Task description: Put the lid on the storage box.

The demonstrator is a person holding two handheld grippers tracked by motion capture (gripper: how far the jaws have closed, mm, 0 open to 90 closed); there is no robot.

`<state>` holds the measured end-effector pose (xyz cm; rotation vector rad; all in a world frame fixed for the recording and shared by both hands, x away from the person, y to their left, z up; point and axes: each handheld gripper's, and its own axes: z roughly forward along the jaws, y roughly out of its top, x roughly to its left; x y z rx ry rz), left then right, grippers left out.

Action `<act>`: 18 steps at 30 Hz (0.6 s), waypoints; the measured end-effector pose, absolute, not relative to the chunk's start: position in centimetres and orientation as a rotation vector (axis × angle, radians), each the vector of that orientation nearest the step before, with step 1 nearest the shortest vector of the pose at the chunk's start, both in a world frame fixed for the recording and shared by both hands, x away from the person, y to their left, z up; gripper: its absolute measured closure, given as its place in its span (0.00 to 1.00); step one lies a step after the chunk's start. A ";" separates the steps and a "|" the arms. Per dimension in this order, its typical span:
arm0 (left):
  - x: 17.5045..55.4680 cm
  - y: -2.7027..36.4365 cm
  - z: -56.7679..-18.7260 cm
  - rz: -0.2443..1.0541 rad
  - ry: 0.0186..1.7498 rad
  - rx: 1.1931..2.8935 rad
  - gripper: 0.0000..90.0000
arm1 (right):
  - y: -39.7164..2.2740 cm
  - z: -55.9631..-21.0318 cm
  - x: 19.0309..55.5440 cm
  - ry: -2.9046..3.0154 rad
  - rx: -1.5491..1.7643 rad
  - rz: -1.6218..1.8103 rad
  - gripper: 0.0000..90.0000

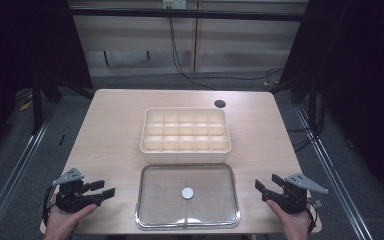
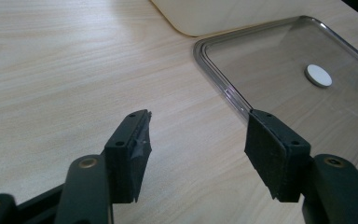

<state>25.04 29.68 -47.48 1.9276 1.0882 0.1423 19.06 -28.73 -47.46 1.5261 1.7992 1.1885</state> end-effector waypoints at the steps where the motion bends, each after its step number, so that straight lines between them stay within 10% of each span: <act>1: 25.0 29.7 -47.5 0.142 1.091 1.926 0.45 | -28.7 -47.5 19.1 1.799 1.526 1.188 0.34; 18: 24.8 28.1 -46.7 0.172 0.972 2.043 0.51 | -26.7 -46.1 19.1 1.915 1.504 1.262 0.44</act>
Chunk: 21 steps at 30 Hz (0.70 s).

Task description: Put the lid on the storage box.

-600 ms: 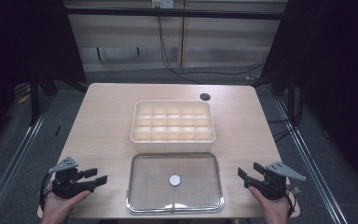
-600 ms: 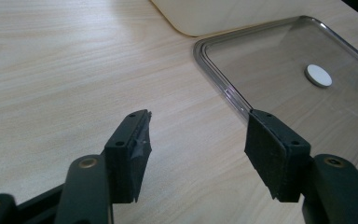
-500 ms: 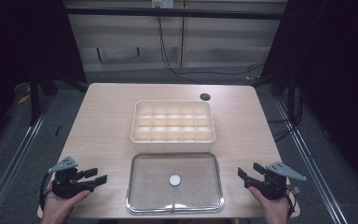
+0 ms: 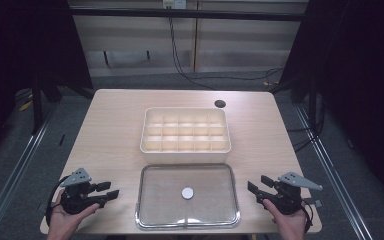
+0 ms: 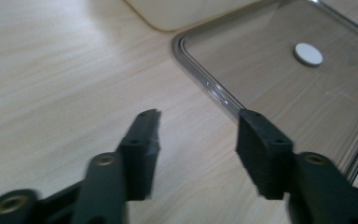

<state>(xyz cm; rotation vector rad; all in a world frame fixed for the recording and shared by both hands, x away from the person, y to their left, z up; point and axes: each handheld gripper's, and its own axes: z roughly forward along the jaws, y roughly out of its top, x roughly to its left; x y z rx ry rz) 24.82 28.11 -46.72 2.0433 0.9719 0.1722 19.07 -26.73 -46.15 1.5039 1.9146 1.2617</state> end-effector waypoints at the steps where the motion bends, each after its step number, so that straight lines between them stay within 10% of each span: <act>1: 25.0 28.0 -46.7 0.148 0.989 2.051 0.47 | -26.5 -46.1 19.2 1.934 1.499 1.267 0.46; 21: 28.6 23.8 -43.9 0.136 0.956 2.023 0.52 | -24.2 -44.0 24.1 2.089 1.504 1.220 0.47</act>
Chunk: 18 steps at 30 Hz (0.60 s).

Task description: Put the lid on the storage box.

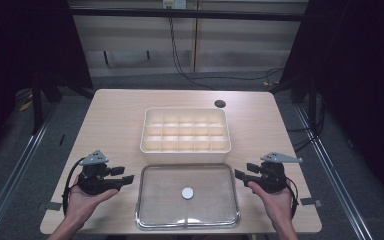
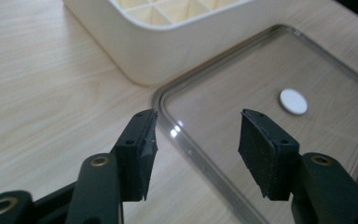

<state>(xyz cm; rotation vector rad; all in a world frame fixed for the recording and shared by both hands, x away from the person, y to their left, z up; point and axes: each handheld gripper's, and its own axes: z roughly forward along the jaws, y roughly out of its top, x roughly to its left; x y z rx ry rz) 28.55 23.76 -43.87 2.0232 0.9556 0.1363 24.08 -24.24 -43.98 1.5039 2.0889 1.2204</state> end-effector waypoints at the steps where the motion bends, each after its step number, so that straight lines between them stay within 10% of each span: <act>1: 28.8 23.7 -43.9 0.141 0.951 2.024 0.52 | -24.2 -43.9 24.5 2.092 1.509 1.223 0.47; 18: 30.5 23.3 -48.0 0.077 1.022 2.034 0.61 | -23.5 -48.0 26.0 2.130 1.589 1.211 0.59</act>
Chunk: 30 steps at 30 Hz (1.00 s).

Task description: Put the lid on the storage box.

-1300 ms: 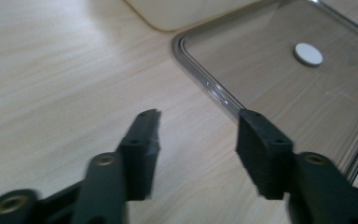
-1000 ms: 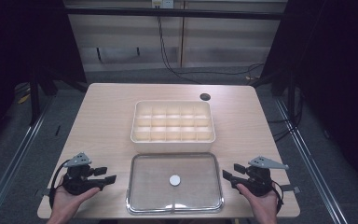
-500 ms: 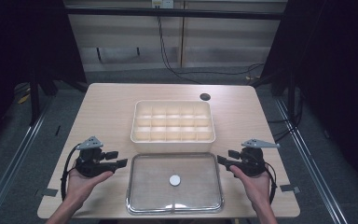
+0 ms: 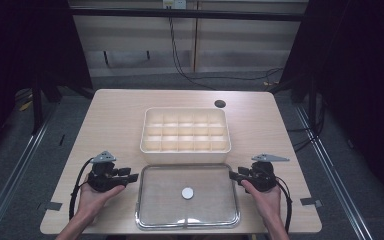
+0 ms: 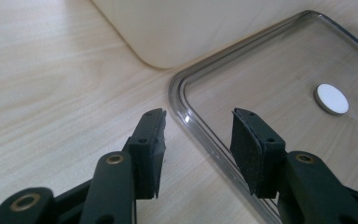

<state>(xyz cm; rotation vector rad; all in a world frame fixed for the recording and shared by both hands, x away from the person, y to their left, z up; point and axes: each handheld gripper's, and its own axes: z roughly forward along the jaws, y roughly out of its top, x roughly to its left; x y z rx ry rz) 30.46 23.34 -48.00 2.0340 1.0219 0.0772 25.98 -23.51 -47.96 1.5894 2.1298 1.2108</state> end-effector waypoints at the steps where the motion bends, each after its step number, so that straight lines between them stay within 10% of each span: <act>1: 30.5 23.3 -48.3 0.060 1.028 2.035 0.62 | -23.3 -48.3 25.9 2.140 1.590 1.171 0.60; 30: 29.3 20.7 -49.4 0.027 0.942 2.179 0.70 | -21.9 -49.8 25.5 2.188 1.594 1.046 0.64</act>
